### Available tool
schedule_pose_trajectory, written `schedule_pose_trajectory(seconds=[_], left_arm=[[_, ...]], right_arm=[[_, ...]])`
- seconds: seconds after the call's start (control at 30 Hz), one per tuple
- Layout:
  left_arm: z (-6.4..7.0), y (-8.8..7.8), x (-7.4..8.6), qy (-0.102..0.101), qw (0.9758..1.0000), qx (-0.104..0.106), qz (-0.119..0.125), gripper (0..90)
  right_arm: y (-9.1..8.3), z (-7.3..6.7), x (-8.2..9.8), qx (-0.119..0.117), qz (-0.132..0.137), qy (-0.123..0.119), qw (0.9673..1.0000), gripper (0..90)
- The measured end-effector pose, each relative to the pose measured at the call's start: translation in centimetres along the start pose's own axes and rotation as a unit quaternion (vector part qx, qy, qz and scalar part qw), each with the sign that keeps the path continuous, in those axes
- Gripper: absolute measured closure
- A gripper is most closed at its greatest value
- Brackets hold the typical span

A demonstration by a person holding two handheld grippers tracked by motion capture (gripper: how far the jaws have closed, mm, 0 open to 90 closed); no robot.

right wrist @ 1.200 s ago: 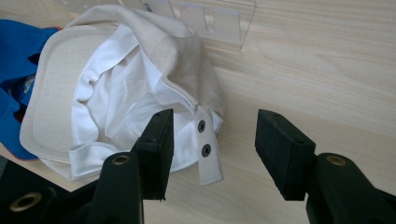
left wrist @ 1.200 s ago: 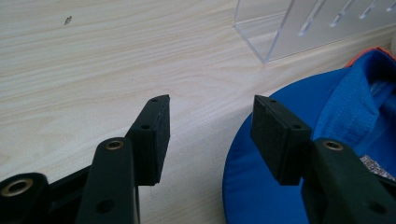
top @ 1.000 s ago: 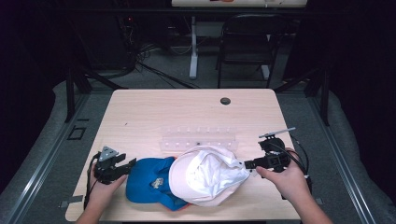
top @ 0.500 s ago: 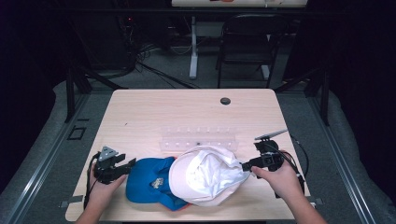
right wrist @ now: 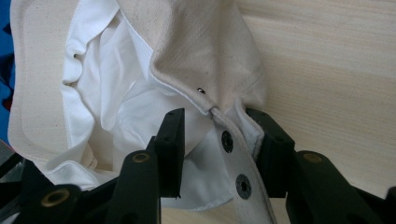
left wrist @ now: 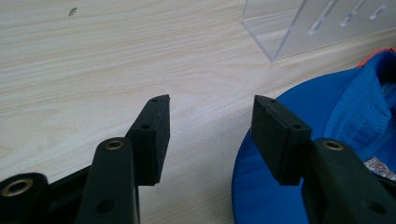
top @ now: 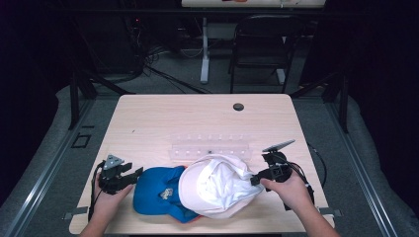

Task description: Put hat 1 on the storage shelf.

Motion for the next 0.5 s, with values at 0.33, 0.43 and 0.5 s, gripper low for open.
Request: schedule_pose_trajectory(seconds=[0.33, 0.43, 0.5], left_arm=[[0.0, 0.0, 0.0, 0.0, 1.0, 0.0, 0.001, 47.8], [0.0, 0.0, 0.0, -0.001, 1.0, -0.001, 0.0, 47.8], [0.0, 0.0, 0.0, -0.001, 1.0, -0.001, 0.0, 47.8]], right_arm=[[-0.9, -0.5, -0.3, 0.003, -0.001, -0.008, 1.0, 68.8], [-1.1, -0.5, -0.4, 0.007, -0.002, -0.003, 1.0, 70.8], [-1.2, -0.5, -0.4, 0.011, -0.003, -0.003, 0.9999, 71.8]])
Point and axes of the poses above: each handheld gripper's, and its own axes: y roughly forward along the jaws, x roughly out of its underside, z roughly to its right, the point moved 7 cm from there along y, roughly forward along the jaws, and after that the axes turned 1 degree about x, right-handed, at the moved point
